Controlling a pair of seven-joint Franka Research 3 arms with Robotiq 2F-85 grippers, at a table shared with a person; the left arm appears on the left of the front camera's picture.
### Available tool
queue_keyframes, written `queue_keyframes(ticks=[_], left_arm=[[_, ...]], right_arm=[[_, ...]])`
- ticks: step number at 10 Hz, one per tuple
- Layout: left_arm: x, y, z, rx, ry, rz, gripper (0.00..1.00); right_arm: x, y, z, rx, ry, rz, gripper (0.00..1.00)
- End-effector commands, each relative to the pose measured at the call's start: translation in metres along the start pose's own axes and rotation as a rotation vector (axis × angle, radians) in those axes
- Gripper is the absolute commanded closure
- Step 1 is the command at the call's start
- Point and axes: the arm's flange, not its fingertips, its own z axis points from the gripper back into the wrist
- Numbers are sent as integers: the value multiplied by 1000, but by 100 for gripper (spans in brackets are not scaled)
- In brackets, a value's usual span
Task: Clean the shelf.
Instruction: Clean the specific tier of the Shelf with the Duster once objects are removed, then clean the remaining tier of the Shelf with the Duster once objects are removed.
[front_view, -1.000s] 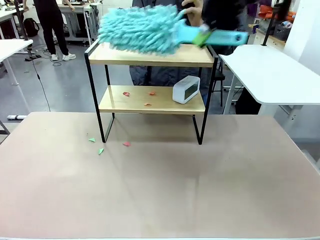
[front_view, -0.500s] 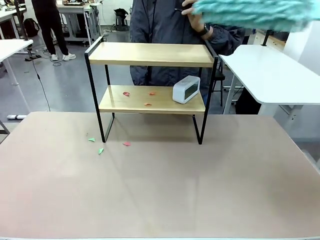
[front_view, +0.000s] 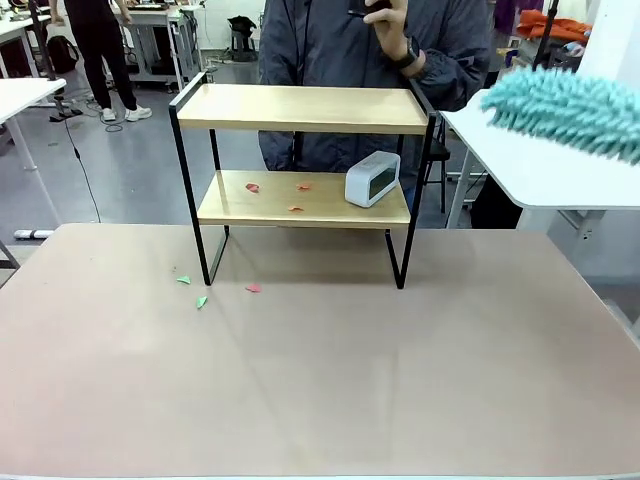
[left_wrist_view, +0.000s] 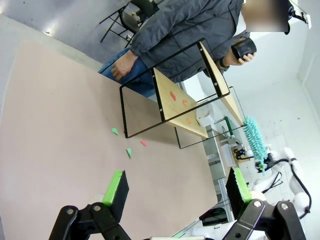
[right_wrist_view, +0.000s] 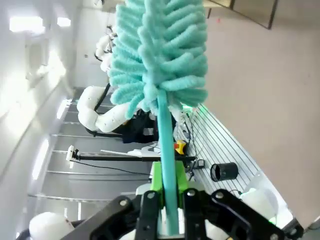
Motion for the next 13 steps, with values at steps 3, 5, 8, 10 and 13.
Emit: queue_keyframes(ticks=[3, 5, 8, 10, 13], left_arm=[[1, 0, -2, -22, -15, -21, 0], [1, 0, -2, -22, -15, -21, 0], [1, 0, -2, -22, -15, -21, 0], [1, 0, -2, -22, -15, -21, 0], [1, 0, -2, -22, -15, -21, 0]], right_arm=[[13, -33, 6, 47, -14, -45, 87], [-6, -36, -13, 50, 6, -40, 87], [-6, -36, -13, 50, 6, -40, 87], [-6, -36, -13, 50, 6, -40, 87], [-6, -36, -13, 50, 6, -40, 87]])
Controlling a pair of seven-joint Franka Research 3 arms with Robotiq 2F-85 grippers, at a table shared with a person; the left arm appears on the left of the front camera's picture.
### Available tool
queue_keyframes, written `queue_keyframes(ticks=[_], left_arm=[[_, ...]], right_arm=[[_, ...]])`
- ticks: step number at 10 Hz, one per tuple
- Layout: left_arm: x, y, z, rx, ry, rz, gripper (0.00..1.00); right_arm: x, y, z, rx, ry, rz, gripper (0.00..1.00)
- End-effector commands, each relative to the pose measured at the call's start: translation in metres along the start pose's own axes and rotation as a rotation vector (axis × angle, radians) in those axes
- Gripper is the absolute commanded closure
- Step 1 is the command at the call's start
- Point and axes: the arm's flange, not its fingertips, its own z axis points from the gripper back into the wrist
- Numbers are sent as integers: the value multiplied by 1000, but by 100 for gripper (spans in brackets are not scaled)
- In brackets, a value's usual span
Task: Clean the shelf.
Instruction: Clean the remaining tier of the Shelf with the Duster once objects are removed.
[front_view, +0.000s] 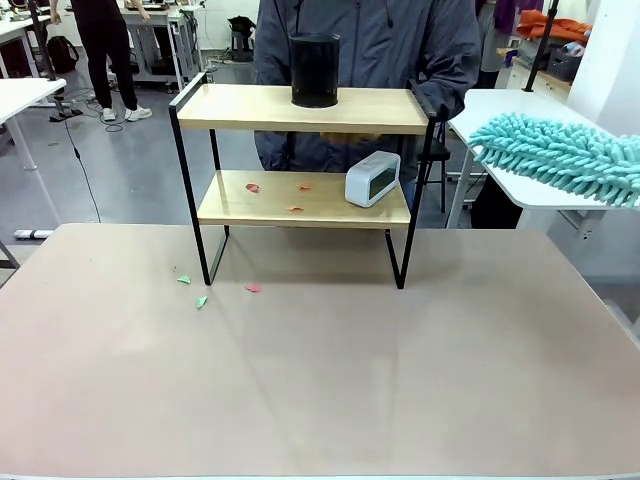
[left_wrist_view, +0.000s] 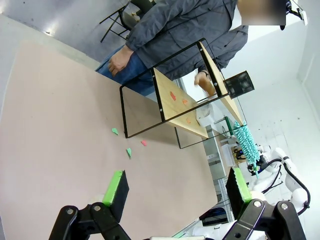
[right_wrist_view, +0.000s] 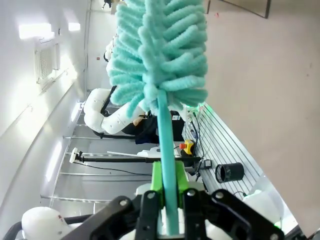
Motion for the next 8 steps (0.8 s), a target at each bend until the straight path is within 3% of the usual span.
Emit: queue_keyframes(ticks=[1, 8], left_arm=[[0, 0, -1, -22, -16, -22, 0], [0, 0, -1, -22, -16, -22, 0]], right_arm=[[-2, 3, 1, -2, 3, 8, 87], [-2, 3, 1, -2, 3, 8, 87]])
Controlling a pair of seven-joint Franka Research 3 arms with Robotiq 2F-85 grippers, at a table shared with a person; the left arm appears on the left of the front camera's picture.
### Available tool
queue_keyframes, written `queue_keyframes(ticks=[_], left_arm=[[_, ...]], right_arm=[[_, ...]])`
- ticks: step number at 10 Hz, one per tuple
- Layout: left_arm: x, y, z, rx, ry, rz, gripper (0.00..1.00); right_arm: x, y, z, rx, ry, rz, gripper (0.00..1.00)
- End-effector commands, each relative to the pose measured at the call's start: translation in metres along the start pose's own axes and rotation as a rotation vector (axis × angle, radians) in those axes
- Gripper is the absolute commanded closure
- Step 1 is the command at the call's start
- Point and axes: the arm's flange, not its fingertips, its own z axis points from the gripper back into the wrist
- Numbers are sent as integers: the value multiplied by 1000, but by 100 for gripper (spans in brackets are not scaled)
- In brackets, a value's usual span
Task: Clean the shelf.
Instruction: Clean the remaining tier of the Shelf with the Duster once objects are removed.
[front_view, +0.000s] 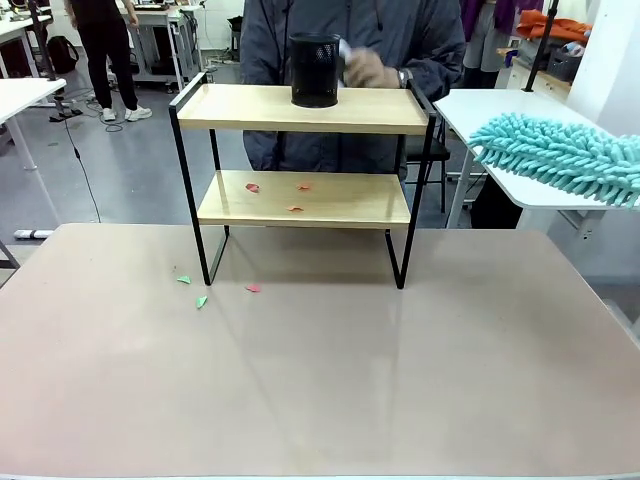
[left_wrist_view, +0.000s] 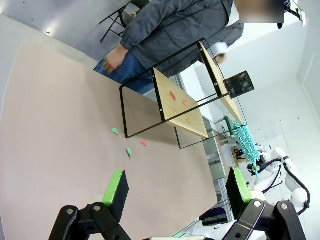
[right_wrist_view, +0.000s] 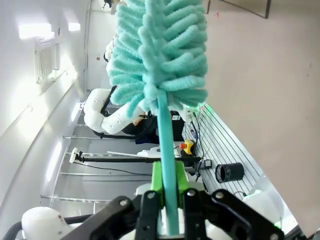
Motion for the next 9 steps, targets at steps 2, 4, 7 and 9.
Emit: queue_keyframes(ticks=[2, 4, 7, 9], left_arm=[[0, 0, -1, -22, -16, -22, 0], [0, 0, -1, -22, -16, -22, 0], [0, 0, -1, -22, -16, -22, 0], [0, 0, -1, -22, -16, -22, 0]], right_arm=[[-20, 12, -13, -12, 3, 3, 87], [-77, 51, -35, -58, -38, 91, 87], [-107, 73, -98, -247, 60, 170, 87], [-91, 81, -163, -387, 71, 218, 87]])
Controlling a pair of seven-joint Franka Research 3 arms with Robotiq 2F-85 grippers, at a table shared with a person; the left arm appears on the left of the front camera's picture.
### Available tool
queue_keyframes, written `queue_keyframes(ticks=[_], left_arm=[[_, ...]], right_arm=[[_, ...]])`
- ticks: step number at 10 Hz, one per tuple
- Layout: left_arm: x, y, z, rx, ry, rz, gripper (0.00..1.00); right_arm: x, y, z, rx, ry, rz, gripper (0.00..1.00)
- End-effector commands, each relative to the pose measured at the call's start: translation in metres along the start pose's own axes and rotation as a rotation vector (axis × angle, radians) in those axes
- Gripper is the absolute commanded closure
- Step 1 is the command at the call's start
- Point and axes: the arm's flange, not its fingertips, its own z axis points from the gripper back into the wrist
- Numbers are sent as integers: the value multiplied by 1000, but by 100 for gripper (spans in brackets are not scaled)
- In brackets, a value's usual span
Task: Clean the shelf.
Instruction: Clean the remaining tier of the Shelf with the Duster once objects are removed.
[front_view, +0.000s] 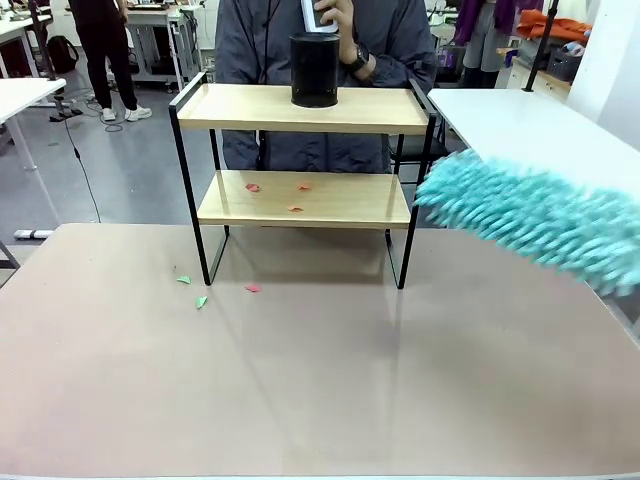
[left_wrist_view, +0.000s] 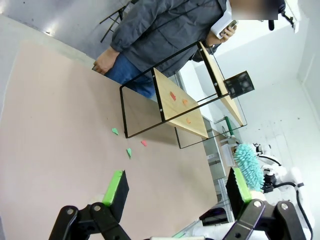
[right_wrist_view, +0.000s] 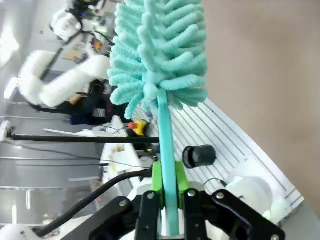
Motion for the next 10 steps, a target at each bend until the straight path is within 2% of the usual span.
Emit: queue_keyframes(ticks=[1, 2, 3, 4, 5, 6, 9, 10], left_arm=[[0, 0, -1, -22, -16, -22, 0], [0, 0, -1, -22, -16, -22, 0], [0, 0, -1, -22, -16, -22, 0], [0, 0, -1, -22, -16, -22, 0], [0, 0, -1, -22, -16, -22, 0], [0, 0, -1, -22, -16, -22, 0], [0, 0, -1, -22, -16, -22, 0], [0, 0, -1, -22, -16, -22, 0]], right_arm=[[31, 21, -66, -148, -44, 8, 87], [41, 34, -100, -281, -98, 1, 87], [47, 42, -124, -349, -71, 37, 87], [53, 49, -146, -390, -79, 65, 87], [56, 54, -154, -354, -84, 85, 87], [66, 48, -101, -326, -51, 67, 87], [66, 48, -101, -326, -51, 67, 87], [72, 54, -113, -348, -53, 65, 87]])
